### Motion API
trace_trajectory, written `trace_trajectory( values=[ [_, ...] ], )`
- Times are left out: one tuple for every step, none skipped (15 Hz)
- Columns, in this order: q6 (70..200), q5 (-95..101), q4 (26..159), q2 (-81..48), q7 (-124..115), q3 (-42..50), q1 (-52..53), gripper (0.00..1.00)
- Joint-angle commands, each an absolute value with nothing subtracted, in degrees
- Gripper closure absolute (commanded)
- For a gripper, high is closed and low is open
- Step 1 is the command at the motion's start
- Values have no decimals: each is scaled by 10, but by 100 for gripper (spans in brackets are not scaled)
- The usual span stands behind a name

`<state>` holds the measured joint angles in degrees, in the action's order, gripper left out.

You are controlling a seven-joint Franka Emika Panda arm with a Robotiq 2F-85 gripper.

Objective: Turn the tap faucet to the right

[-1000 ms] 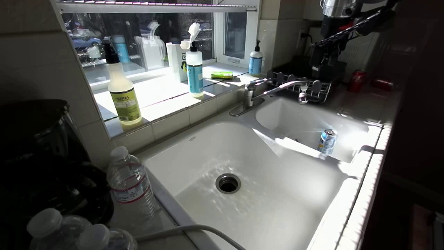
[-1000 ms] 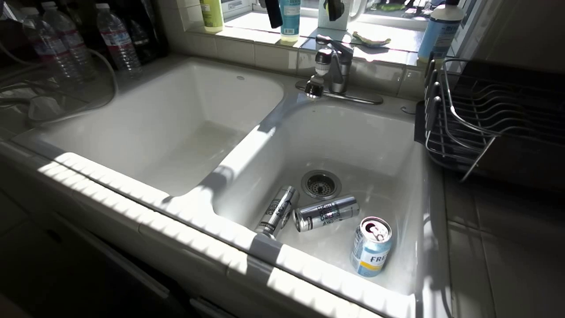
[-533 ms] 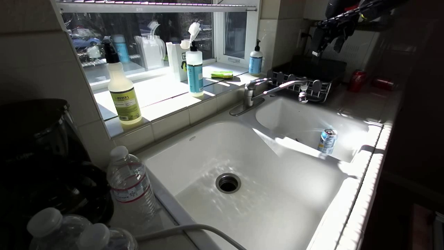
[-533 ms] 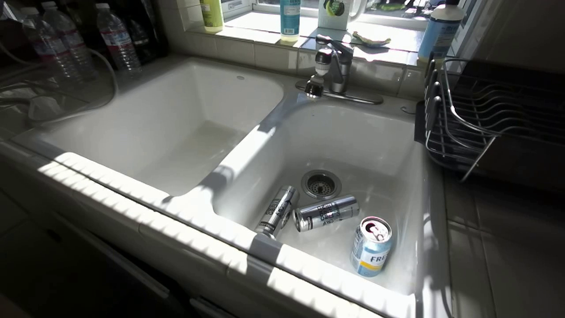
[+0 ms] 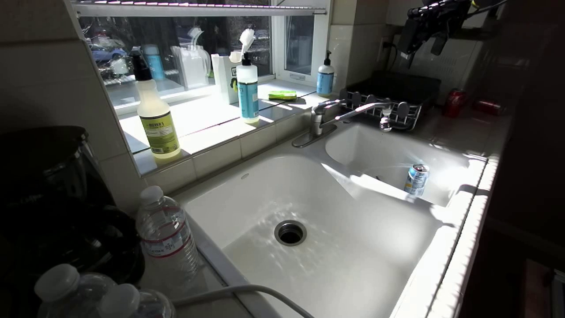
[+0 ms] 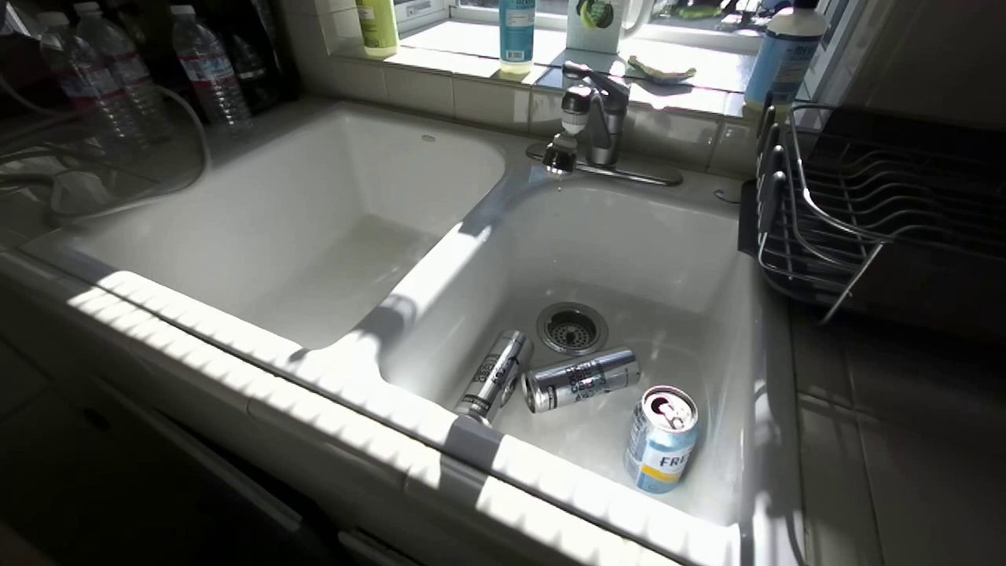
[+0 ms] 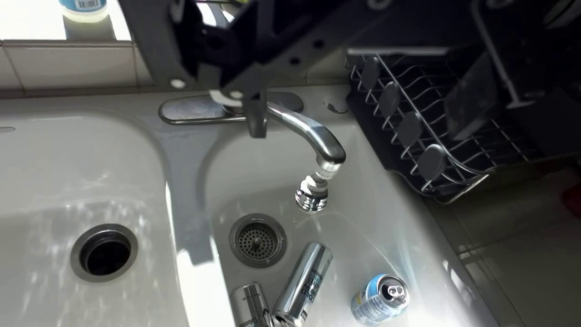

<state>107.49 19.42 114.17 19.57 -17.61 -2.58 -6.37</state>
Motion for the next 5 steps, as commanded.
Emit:
trace_trajectory(
  values=[
    [1073, 195, 1139, 195, -177, -22, -60, 0],
    [1073, 195, 1139, 194, -177, -22, -60, 0],
    [1073, 195, 1139, 193, -177, -21, -60, 0],
    [1073, 195, 1139, 192, -177, -21, -60, 0],
    [1073, 195, 1139, 192, -177, -21, -60, 0]
  ],
)
